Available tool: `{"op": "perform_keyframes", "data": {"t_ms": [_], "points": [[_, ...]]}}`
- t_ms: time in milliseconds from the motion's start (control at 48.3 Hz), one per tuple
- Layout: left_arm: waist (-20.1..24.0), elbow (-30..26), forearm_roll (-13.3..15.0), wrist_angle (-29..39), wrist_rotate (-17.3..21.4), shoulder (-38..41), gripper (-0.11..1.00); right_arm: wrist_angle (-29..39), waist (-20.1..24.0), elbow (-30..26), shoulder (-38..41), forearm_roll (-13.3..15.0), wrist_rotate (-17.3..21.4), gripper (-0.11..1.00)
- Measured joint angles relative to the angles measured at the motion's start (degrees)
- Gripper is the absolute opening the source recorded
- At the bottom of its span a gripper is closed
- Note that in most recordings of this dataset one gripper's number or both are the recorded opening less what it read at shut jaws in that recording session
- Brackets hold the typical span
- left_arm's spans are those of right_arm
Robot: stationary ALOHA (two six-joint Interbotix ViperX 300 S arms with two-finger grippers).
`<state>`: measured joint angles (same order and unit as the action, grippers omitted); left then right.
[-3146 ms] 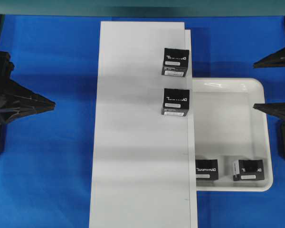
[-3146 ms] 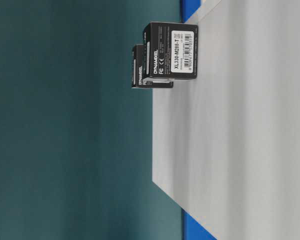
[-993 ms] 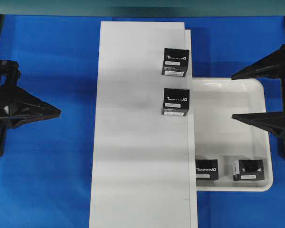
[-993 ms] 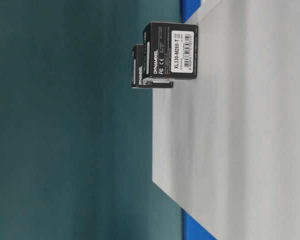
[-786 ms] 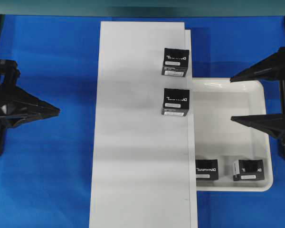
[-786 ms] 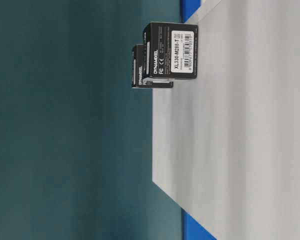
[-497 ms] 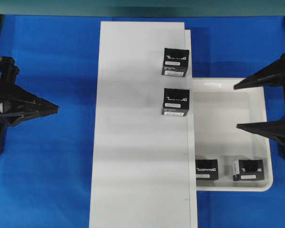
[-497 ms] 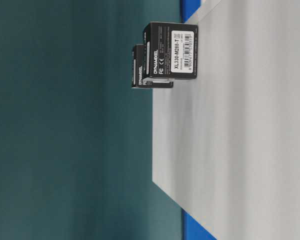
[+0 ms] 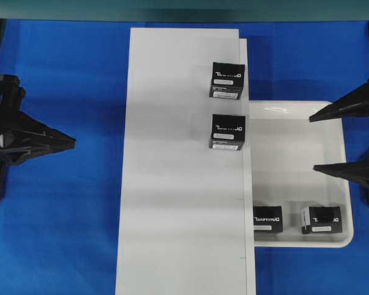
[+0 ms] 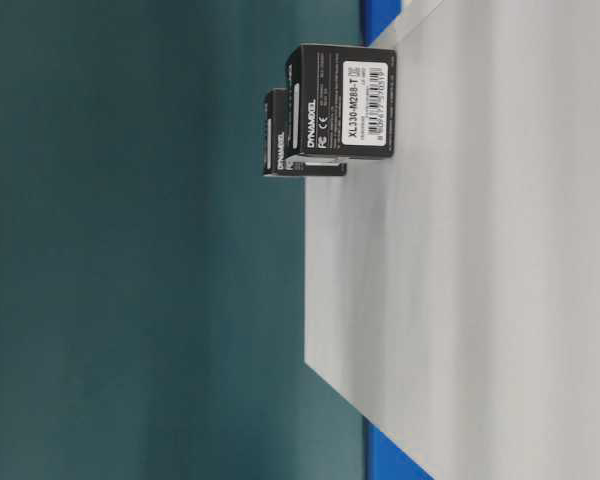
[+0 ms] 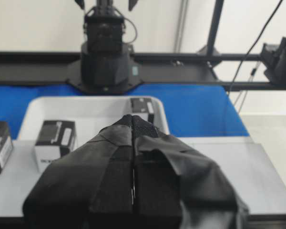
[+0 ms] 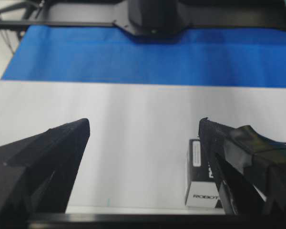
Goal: Place the box from the white plastic tray onto the white base.
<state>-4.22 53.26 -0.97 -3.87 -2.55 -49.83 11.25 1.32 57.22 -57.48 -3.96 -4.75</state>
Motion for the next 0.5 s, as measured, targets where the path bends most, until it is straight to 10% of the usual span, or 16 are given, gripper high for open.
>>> {"op": "perform_keyframes", "data": {"t_ms": [497], "points": [[0.0,0.09,0.0,0.0,0.0,-0.62,-0.07,2.11,-0.53,2.2,-1.32,0.0,0.0,0.99]]}}
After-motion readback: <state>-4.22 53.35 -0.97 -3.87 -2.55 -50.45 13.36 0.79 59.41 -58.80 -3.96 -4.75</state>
